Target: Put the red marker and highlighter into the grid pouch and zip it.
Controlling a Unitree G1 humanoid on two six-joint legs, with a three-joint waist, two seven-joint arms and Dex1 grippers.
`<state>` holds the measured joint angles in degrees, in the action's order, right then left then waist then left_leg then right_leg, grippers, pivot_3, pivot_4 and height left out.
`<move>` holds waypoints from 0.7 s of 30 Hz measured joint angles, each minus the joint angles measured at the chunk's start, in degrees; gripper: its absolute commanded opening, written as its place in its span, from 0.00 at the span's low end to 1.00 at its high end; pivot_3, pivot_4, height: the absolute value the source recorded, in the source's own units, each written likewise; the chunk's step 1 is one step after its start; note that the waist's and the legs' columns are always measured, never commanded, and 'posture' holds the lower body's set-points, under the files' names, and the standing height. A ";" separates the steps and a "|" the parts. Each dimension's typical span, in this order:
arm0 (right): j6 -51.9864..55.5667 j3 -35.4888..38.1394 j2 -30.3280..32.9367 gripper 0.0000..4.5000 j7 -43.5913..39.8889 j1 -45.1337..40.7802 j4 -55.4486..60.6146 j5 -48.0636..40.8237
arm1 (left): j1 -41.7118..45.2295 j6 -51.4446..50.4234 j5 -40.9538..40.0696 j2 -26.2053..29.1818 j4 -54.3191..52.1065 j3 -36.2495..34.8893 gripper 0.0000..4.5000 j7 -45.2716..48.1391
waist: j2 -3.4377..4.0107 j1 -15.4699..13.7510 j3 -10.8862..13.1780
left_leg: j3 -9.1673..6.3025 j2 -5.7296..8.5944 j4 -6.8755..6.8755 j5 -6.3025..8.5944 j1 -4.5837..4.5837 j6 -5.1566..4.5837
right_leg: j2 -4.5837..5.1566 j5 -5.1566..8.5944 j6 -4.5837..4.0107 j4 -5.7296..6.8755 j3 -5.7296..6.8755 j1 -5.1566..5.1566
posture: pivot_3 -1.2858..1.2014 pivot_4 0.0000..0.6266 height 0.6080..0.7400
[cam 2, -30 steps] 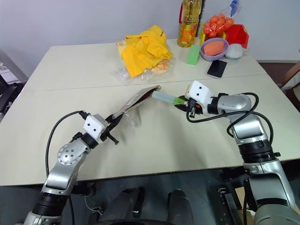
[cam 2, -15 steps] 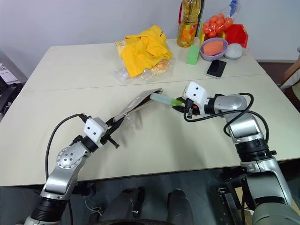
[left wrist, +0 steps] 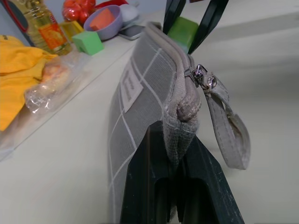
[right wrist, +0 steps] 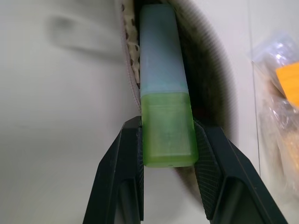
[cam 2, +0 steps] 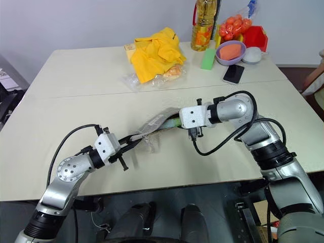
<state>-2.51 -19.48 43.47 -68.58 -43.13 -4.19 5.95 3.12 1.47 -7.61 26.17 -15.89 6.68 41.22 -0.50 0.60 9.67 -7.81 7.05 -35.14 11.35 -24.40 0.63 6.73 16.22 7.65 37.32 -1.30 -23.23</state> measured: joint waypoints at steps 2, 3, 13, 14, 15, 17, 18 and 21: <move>0.00 0.00 -0.32 0.60 0.01 -0.95 -0.86 0.05 | 0.24 0.05 -0.18 0.10 0.15 -0.01 0.00 0.42 | 0.00 0.02 0.00 | -0.01 0.00 0.01 0.00 0.00 0.00 | 0.00 0.00 0.00 0.00 0.00 -0.01 | 0.52 0.24 1.00; 0.00 0.02 -0.42 0.68 0.12 -1.05 -0.98 0.05 | 0.41 0.06 -0.23 0.11 0.18 -0.03 0.00 0.44 | 0.00 0.00 0.00 | -0.02 -0.01 0.01 0.00 0.00 0.00 | 0.00 0.00 0.00 0.00 0.00 0.00 | 0.52 0.24 1.00; 17.90 12.88 -0.74 0.89 1.65 2.65 5.45 -14.73 | 3.25 -3.33 -1.78 -5.59 1.93 -0.93 0.00 -4.92 | -0.01 -0.48 0.00 | -0.05 0.01 -0.03 0.00 0.00 -0.01 | 0.02 0.00 0.00 -0.01 0.01 0.04 | 0.52 0.24 1.00; 21.98 15.56 -0.81 0.89 1.81 3.45 7.04 -18.34 | 4.40 -3.93 -1.85 -6.76 2.54 -0.97 0.00 -5.91 | -0.01 -0.76 0.00 | -0.05 0.01 -0.03 0.00 0.00 -0.01 | 0.01 0.00 0.00 -0.01 0.01 0.04 | 0.52 0.24 1.00; 25.47 17.56 -0.78 0.89 1.99 4.16 8.49 -21.35 | 5.31 -4.43 -1.86 -7.57 2.77 -0.97 0.00 -6.77 | -0.02 -1.02 0.00 | -0.05 0.00 -0.04 0.00 0.00 -0.01 | 0.01 0.00 0.00 -0.01 0.01 0.04 | 0.52 0.24 1.00; 31.57 20.55 -1.22 0.89 2.70 6.88 11.84 -26.87 | 7.20 -4.63 -1.74 -8.94 3.91 -0.91 0.00 -8.23 | -0.03 -1.27 -0.01 | -0.04 0.00 -0.04 0.01 0.00 -0.01 | 0.01 0.00 0.00 -0.01 0.01 0.04 | 0.52 0.24 1.00; 34.24 21.39 -1.87 0.89 3.20 8.45 13.39 -29.17 | 7.85 -4.65 -1.61 -9.51 4.53 -0.82 0.00 -8.81 | -0.03 -1.26 -0.01 | -0.04 0.00 -0.03 0.01 0.00 -0.01 | 0.01 0.00 0.00 -0.02 0.01 0.05 | 0.52 0.24 1.00; 42.08 21.69 -6.30 0.89 7.45 13.78 17.16 -34.58 | 9.52 -4.67 -1.09 -11.26 6.63 -0.43 0.00 -10.10 | -0.02 -1.13 -0.01 | -0.01 -0.01 -0.03 0.01 0.00 -0.02 | 0.02 0.00 0.00 0.00 -0.02 0.02 | 0.52 0.24 1.00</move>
<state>39.57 2.21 37.18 -61.13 -29.35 12.97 -28.62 12.64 -3.20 -8.69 14.90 -9.26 6.25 31.13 -0.52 -0.53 9.66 -7.82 7.05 -35.17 11.36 -24.40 0.61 6.75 16.22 7.65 37.32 -1.32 -23.21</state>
